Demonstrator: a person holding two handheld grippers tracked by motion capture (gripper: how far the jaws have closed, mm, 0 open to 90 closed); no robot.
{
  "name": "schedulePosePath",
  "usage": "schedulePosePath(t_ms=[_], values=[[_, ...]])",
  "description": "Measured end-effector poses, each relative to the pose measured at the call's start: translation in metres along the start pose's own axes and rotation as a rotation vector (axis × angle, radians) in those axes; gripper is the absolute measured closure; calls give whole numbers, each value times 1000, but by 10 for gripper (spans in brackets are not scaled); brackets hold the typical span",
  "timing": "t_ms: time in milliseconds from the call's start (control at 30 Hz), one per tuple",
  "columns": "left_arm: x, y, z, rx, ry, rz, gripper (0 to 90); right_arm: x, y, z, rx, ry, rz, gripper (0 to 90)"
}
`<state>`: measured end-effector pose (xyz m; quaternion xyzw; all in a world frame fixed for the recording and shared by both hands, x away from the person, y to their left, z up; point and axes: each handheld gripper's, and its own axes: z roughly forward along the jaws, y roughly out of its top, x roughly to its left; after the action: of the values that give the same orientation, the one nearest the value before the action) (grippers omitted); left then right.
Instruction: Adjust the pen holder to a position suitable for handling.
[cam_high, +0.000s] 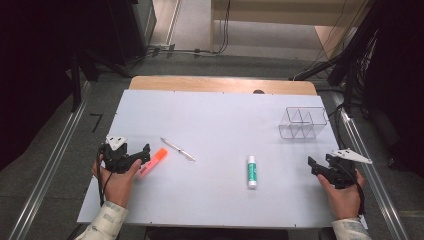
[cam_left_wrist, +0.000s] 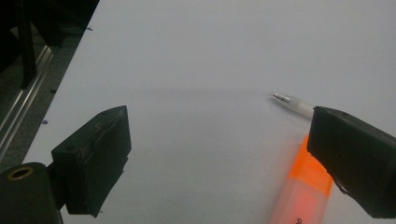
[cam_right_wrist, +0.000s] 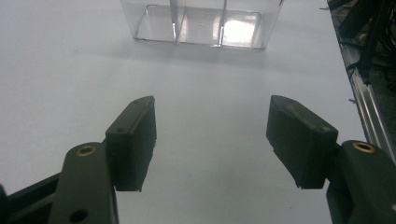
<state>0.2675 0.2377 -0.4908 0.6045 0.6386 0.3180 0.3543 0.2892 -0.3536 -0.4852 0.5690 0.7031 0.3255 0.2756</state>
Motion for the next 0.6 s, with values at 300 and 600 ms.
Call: schedulePosePath(t_ms=[300, 600], values=[[-8, 1, -1, -12, -8, 11, 154, -3, 2, 1, -2, -4, 8, 332], [-62, 9, 11, -11, -64, 90, 294, -11, 9, 8, -11, -39, 20, 350]])
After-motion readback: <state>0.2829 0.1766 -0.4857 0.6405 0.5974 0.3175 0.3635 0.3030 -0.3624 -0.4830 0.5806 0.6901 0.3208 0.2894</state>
